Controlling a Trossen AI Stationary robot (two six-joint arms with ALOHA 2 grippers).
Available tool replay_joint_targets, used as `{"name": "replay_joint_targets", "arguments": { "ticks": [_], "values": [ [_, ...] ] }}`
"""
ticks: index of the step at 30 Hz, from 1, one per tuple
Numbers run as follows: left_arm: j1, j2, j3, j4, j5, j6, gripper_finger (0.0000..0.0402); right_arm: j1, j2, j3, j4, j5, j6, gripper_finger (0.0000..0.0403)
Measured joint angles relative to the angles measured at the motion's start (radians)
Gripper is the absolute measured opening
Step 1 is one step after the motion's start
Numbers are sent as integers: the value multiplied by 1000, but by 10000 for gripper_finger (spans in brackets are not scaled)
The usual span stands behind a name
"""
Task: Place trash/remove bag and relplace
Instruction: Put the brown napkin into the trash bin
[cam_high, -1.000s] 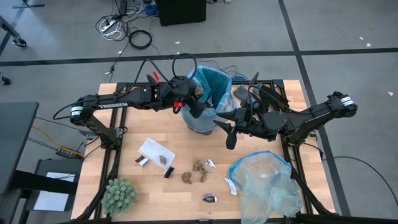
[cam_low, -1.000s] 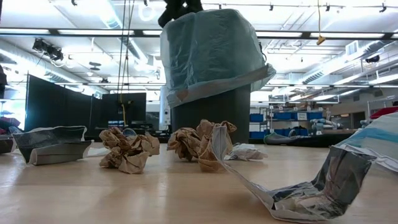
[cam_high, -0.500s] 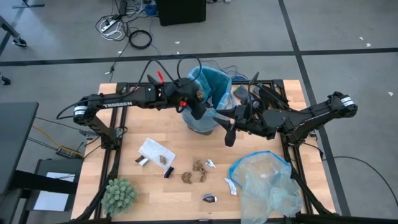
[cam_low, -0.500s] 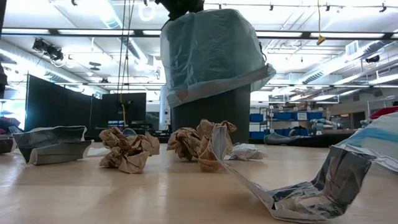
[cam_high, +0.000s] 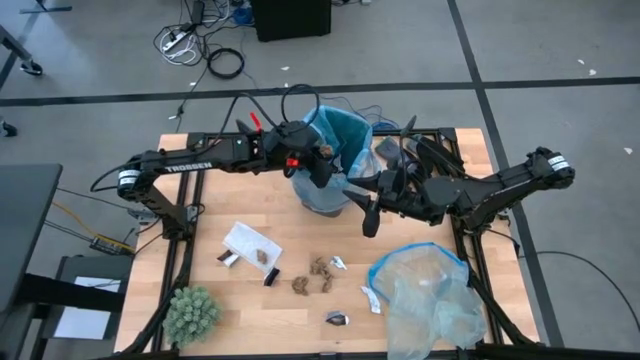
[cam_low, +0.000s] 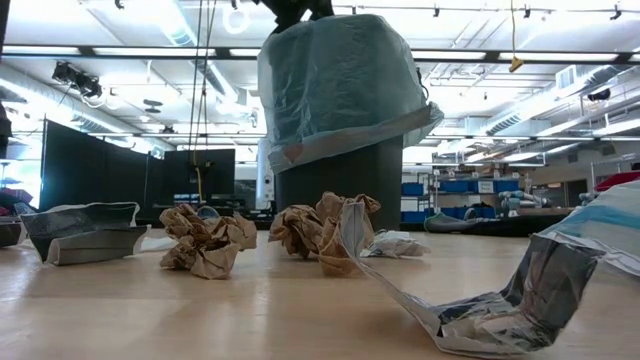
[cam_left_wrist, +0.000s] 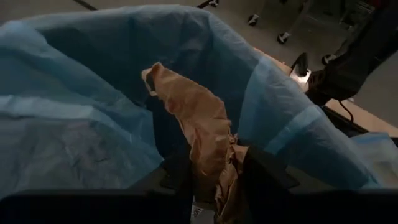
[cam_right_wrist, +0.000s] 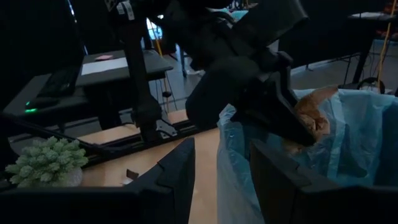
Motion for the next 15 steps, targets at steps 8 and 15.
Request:
{"name": "replay_joint_targets", "arguments": {
  "ticks": [8, 15],
  "values": [
    [0, 3, 0, 87, 13, 87, 126, 22, 0, 0, -2, 0, -20, 139],
    [-1, 6, 0, 128, 12, 79, 126, 24, 0, 0, -2, 0, -33, 140]
  ]
}}
